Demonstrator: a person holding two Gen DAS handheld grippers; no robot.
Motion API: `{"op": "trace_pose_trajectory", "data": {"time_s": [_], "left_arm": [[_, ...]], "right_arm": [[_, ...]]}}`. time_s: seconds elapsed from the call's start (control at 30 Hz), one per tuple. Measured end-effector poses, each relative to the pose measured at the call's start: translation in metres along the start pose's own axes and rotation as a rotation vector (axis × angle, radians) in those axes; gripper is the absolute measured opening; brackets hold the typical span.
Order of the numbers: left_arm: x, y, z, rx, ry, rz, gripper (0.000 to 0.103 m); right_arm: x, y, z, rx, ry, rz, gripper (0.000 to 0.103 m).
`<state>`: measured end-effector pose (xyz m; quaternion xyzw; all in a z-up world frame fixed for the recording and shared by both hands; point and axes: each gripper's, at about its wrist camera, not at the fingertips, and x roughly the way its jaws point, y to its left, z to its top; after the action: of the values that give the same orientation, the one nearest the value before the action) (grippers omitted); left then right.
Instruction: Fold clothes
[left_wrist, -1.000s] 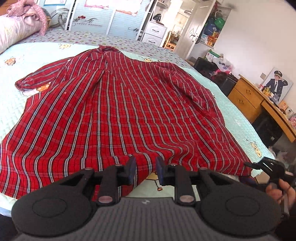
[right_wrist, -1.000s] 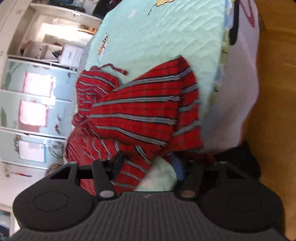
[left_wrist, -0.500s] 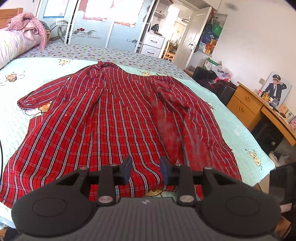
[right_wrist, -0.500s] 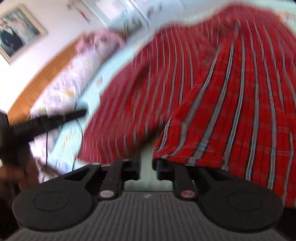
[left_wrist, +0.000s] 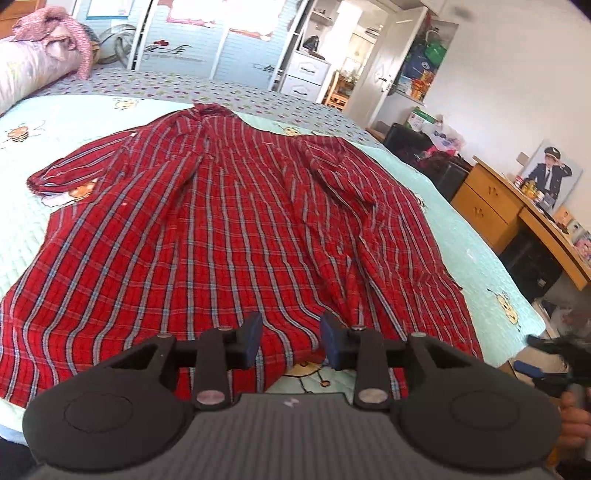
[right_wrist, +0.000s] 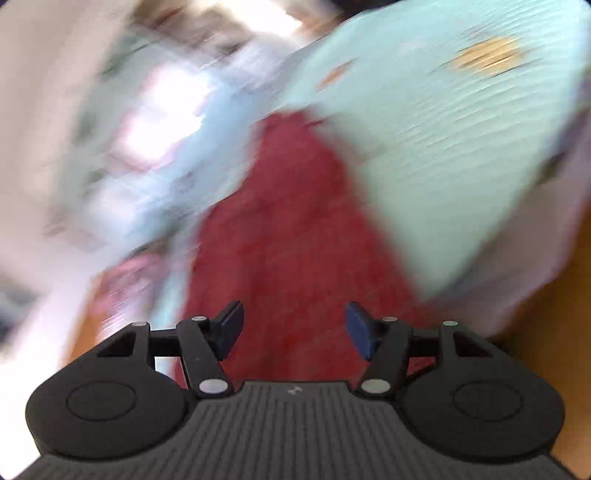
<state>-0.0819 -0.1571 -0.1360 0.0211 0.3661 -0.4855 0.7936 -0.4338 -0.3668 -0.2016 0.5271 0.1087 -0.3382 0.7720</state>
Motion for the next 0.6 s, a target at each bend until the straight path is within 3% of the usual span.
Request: {"op": "trace_pose_trajectory", "data": {"time_s": [0.27,0.3,0.37,0.4,0.43,0.6], "left_arm": [[-0.005,0.003,0.002,-0.010,0.000,0.046,0.039],[-0.004,0.003,0.001,-0.013,0.003,0.048,0.039],[-0.002,0.002,0.001,-0.014,0.012,0.052,0.039],[-0.001,0.001,0.001,-0.012,0.016,0.053,0.039],[0.000,0.000,0.000,-0.008,0.019,0.053,0.039],[0.003,-0.006,0.001,0.006,0.031,0.057,0.039]], "right_arm": [[0.040,-0.008,-0.008,-0.112,-0.056,-0.148,0.063],[0.038,-0.007,-0.007,-0.116,-0.067,-0.149,0.058],[0.033,-0.006,-0.003,-0.124,-0.089,-0.151,0.035],[0.031,-0.005,-0.002,-0.128,-0.100,-0.152,0.015],[0.029,-0.005,0.000,-0.132,-0.111,-0.152,0.004],[0.019,-0.001,0.008,-0.151,-0.166,-0.156,0.002]]}}
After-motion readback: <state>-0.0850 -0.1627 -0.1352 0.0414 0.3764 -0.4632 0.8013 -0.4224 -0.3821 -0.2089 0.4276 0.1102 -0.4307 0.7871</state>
